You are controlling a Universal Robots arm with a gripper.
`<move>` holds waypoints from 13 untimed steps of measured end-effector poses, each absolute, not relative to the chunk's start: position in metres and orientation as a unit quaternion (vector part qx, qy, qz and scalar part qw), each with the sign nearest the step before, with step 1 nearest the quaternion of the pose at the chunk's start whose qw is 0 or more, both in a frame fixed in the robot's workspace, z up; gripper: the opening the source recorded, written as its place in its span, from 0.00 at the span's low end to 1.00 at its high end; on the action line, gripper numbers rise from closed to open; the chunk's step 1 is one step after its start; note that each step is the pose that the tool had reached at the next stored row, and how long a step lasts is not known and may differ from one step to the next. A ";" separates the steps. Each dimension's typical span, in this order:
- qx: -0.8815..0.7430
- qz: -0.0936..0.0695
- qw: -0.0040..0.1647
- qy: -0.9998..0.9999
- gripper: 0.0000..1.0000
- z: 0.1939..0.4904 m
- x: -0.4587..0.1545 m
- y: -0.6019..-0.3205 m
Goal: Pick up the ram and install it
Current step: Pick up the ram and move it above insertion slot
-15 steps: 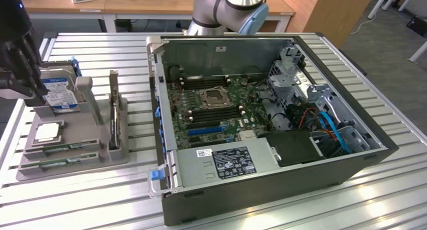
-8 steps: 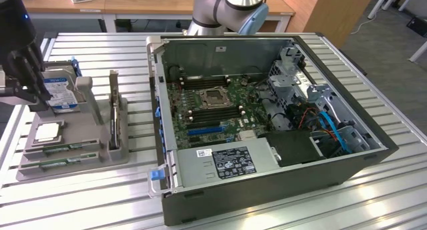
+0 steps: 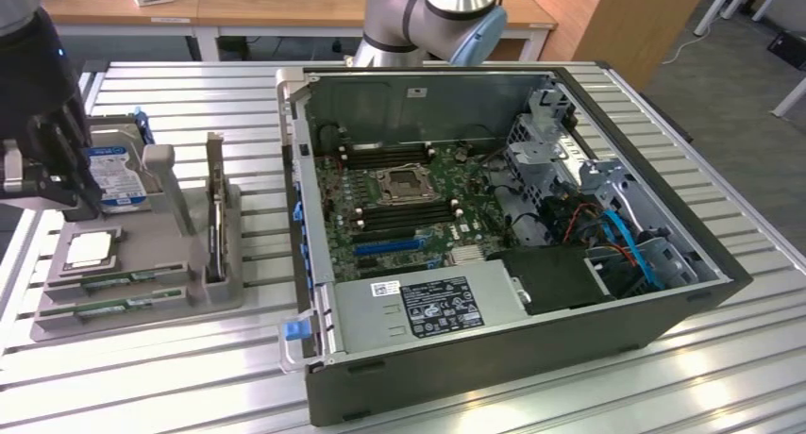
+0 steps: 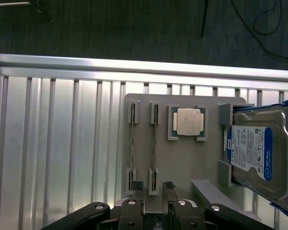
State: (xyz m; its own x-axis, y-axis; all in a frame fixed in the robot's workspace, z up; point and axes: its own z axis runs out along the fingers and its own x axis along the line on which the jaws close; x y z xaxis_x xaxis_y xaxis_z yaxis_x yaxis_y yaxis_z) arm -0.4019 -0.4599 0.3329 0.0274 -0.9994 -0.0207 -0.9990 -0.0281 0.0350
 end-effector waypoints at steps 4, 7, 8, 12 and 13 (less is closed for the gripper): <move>0.717 -0.020 0.005 -0.697 0.30 0.326 -0.402 -0.460; 0.717 -0.020 0.005 -0.697 0.30 0.320 -0.402 -0.460; 0.717 -0.020 0.005 -0.697 0.30 0.318 -0.402 -0.460; 0.717 -0.020 0.005 -0.697 0.30 0.311 -0.402 -0.460; 0.717 -0.020 0.005 -0.697 0.30 0.309 -0.402 -0.460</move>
